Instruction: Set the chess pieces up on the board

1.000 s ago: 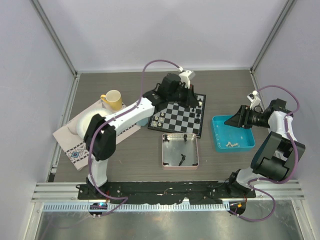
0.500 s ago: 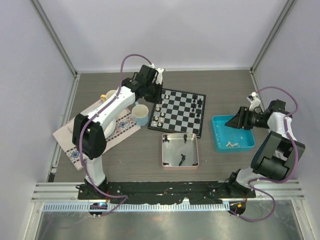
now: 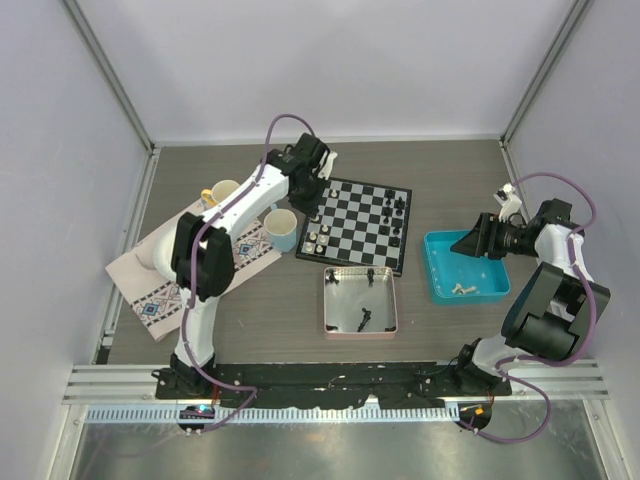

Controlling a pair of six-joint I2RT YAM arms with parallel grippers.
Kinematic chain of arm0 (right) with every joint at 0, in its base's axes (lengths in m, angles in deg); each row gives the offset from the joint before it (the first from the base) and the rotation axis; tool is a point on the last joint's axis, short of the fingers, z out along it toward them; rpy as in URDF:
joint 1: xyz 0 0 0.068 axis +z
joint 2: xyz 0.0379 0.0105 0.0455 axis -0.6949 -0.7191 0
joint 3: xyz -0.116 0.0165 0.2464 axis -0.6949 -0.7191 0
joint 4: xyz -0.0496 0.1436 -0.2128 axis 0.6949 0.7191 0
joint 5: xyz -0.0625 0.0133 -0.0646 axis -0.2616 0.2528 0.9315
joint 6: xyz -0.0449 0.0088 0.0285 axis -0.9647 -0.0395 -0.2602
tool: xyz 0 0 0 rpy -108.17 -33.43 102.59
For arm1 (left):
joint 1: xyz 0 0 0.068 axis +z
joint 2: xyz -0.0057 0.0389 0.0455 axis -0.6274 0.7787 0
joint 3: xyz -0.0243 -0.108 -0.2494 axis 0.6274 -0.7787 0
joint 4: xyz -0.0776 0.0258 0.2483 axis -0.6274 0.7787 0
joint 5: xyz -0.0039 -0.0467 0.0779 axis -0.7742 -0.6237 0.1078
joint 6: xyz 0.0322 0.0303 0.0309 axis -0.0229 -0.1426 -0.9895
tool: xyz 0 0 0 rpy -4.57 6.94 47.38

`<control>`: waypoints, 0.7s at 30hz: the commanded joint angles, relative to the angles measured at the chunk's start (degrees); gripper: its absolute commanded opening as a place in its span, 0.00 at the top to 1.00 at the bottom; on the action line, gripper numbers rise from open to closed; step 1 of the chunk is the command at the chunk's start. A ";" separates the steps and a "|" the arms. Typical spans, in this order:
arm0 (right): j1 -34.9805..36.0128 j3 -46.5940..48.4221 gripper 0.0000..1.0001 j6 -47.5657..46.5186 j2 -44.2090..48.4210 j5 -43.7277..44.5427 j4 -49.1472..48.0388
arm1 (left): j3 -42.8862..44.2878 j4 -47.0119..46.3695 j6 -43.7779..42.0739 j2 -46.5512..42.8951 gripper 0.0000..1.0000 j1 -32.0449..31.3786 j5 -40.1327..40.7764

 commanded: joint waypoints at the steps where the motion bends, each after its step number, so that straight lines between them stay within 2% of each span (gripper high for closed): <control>1: -0.17 0.46 0.36 0.32 0.44 -0.06 -1.26 | 5.62 3.64 -2.75 2.76 1.00 0.08 1.38; 7: -0.17 0.46 0.36 0.23 0.35 0.02 -1.26 | 10.12 7.25 -3.63 6.63 0.99 0.17 0.42; 21: -0.17 0.46 0.36 0.14 0.09 0.11 -1.35 | 11.70 7.43 -3.63 10.68 0.98 0.52 0.33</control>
